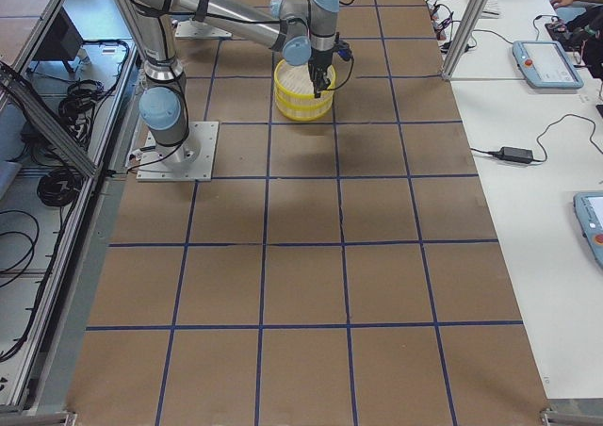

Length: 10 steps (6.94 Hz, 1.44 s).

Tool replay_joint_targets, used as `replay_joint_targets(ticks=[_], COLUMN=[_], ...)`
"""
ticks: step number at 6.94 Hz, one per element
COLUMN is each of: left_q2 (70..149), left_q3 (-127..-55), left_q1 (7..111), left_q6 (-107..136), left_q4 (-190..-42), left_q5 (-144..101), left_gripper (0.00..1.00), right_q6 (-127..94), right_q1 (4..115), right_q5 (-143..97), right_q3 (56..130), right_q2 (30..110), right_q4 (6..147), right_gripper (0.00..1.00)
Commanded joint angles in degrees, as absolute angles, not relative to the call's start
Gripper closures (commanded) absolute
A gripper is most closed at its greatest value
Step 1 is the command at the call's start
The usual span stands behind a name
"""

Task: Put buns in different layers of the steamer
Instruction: 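Release the brown bun onto the top tier while the right gripper lifts away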

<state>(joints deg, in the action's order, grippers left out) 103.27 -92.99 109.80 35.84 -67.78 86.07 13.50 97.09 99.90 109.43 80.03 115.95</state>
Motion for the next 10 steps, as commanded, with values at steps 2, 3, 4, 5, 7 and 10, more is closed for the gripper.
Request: replay_joint_targets(ticks=[2,3,4,5,7,10], left_q2=[103.36,103.36,103.19,103.10,103.53,104.41], left_q3=[-92.99,-92.99,-92.99,-93.34,-93.78,-93.78], left_q1=[110.65,110.65,110.65,110.65,112.14,115.74], left_q6=[37.18,37.79,37.36,36.48,42.05,52.18], left_q4=[-67.59,-67.59,-67.59,-67.59,-67.42,-61.98], left_q5=[85.61,85.52,85.52,85.60,83.08,79.10], left_gripper=[0.99,0.99,0.99,0.99,0.99,0.99], right_q6=[13.01,13.01,13.01,13.01,12.92,12.83], right_q1=[96.94,96.94,96.94,96.94,95.90,89.87], right_q5=[100.02,100.02,100.02,100.02,99.06,91.26], right_q3=[109.95,109.95,109.95,109.95,108.73,102.06], right_q2=[80.24,80.68,80.86,80.86,80.95,86.47], right_q4=[115.49,115.14,114.96,114.70,115.05,107.02], right_gripper=[0.77,0.78,0.80,0.79,0.16,0.13])
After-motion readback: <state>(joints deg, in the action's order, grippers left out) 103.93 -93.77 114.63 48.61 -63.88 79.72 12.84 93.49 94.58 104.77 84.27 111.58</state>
